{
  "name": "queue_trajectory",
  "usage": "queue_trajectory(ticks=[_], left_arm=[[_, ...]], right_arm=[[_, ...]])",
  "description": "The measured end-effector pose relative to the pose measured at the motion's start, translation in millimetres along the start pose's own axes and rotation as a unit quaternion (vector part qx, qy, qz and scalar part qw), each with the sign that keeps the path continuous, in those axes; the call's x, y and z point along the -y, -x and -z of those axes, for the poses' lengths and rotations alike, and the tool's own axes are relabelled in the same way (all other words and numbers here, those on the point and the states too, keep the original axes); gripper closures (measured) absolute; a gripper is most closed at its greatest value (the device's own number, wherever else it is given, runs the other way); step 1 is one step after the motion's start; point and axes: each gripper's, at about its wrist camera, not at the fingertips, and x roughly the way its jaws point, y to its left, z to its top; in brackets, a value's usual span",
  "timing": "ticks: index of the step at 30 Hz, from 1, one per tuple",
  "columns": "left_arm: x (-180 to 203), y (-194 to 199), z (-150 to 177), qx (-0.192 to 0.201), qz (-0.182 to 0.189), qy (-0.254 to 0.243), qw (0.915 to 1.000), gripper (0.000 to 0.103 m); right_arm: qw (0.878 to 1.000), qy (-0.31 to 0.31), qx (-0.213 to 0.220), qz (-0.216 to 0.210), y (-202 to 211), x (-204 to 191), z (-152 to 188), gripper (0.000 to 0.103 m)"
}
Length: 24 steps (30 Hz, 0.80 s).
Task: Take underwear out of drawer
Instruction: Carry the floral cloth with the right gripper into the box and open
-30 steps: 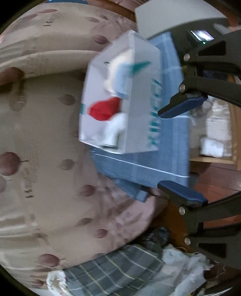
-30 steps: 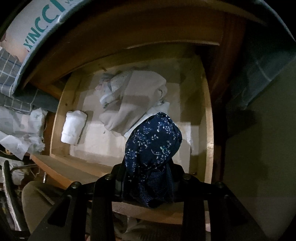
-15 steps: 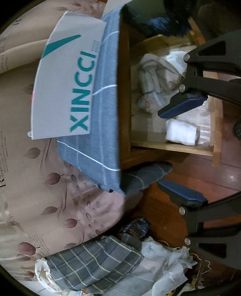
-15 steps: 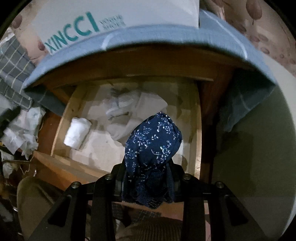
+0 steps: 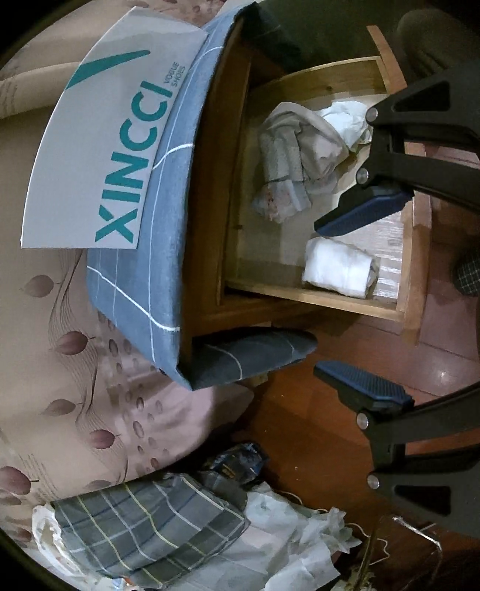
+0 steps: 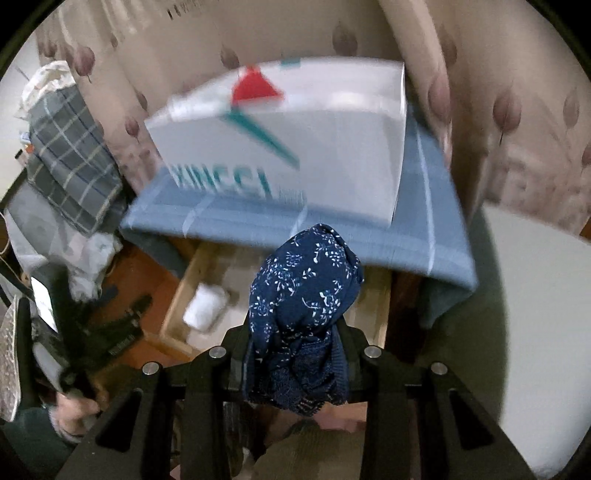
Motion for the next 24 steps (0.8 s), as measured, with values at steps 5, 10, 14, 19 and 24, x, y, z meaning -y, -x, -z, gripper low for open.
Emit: queue_trajectory(ticks=[5, 10, 14, 19, 24], left_arm=[[-2.4, -4.5, 0.6, -0.01, 0.0, 0.007, 0.9999, 0.031], [-7.0, -7.9, 2.4, -0.016, 0.004, 0.021, 0.9996, 0.032], [-9.1, -9.1, 2.8, -0.019, 0.008, 0.028, 0.9994, 0.031], [-8.3, -10.7, 2.8, -0.022, 0.011, 0.028, 0.9993, 0.031], [-9.6, -12.6, 3.2, -0.022, 0.016, 0.033, 0.9991, 0.032]], right_arm=[[0.998, 0.017, 0.051, 0.022, 31.1, -0.6, -52.4, 0.072], [0.996, 0.019, 0.076, 0.038, 36.3, 2.6, -101.9, 0.072], [0.995, 0.027, 0.078, 0.062, 20.3, 4.2, -139.5, 0.071], [0.994, 0.03, 0.052, 0.092, -16.9, 10.8, -168.4, 0.07], [0.994, 0.028, 0.013, 0.109, -52.7, 18.8, -171.0, 0.069]])
